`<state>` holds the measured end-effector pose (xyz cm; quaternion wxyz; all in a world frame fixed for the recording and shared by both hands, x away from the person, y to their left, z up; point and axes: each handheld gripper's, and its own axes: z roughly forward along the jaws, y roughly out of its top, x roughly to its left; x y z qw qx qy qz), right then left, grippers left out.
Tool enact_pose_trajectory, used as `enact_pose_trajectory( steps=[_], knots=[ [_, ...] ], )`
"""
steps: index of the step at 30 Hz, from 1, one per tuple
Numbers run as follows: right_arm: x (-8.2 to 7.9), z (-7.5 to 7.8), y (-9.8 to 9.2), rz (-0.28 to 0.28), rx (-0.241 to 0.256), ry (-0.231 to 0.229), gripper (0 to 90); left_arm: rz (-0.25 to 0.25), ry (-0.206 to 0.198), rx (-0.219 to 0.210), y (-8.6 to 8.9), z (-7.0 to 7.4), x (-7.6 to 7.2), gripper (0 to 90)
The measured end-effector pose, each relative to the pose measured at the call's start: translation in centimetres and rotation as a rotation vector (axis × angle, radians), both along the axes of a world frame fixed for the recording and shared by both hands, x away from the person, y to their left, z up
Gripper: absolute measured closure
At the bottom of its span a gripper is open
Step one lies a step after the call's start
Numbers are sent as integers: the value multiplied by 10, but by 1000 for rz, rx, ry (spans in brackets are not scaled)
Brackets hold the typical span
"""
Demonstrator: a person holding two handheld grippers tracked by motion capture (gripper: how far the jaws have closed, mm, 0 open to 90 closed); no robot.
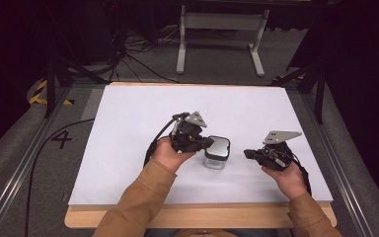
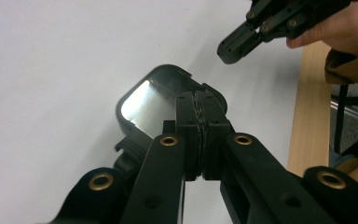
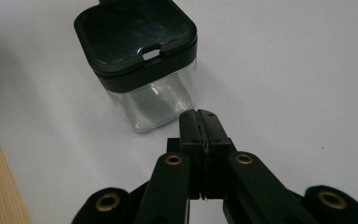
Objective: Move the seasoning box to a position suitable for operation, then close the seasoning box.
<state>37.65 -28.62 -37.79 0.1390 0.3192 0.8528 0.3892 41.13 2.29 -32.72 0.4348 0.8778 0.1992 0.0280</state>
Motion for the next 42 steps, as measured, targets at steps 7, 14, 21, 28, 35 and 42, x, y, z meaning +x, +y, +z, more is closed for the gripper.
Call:
enact_pose_trajectory(
  steps=[7, 14, 21, 28, 35, 42],
  knots=[
    [-1, 3, 0, 2, 2, -8, 895, 71, 8, -44, 25, 6, 5, 886],
    [9, 7, 2, 12, 20, -21, 895, 120, 10, -38, 43, 6, 0, 887],
    [24, 5, 8, 30, 22, -21, 895, 163, 12, -28, 58, 2, -9, 887],
    [46, 2, 15, 56, 37, -26, 895, 203, 34, -8, 72, -5, -18, 888],
    [63, -11, 24, 92, 40, 4, 895, 230, 38, 0, 82, -8, -27, 887],
    [74, -22, 32, 144, 27, 2, 895, 254, 49, 2, 87, -12, -30, 887]
  ],
)
